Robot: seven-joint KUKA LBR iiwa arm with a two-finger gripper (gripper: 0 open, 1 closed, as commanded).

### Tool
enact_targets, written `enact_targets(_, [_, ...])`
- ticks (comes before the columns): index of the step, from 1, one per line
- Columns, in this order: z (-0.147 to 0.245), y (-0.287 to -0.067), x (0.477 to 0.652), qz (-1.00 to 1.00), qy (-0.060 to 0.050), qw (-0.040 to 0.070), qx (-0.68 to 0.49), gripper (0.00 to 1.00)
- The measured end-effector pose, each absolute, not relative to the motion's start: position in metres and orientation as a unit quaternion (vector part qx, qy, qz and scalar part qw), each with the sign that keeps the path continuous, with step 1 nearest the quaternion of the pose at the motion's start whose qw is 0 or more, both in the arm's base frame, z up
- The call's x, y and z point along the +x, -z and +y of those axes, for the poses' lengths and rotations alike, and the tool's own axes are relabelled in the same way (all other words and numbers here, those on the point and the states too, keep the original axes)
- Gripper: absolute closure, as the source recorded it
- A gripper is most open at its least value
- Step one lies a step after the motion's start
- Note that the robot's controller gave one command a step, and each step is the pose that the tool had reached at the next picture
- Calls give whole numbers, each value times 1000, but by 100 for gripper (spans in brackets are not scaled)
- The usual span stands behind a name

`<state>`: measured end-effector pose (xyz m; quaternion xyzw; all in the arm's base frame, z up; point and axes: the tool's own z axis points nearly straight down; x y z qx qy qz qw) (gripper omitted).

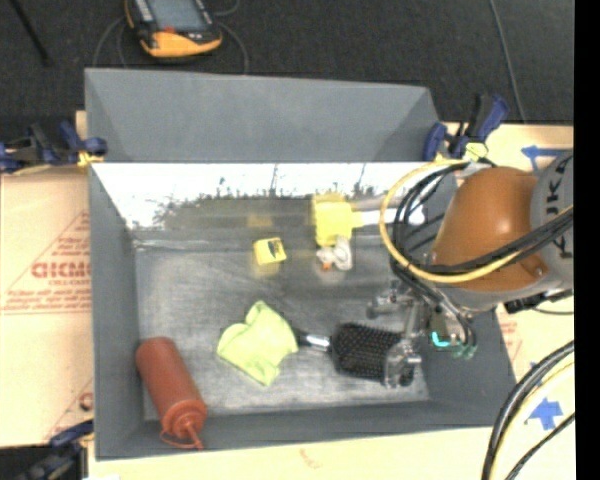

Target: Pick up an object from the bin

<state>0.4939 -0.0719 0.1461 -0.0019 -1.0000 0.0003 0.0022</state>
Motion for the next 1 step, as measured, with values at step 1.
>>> enact_targets(1, [-72,-149,495,-1000,-1,-1,0,0])
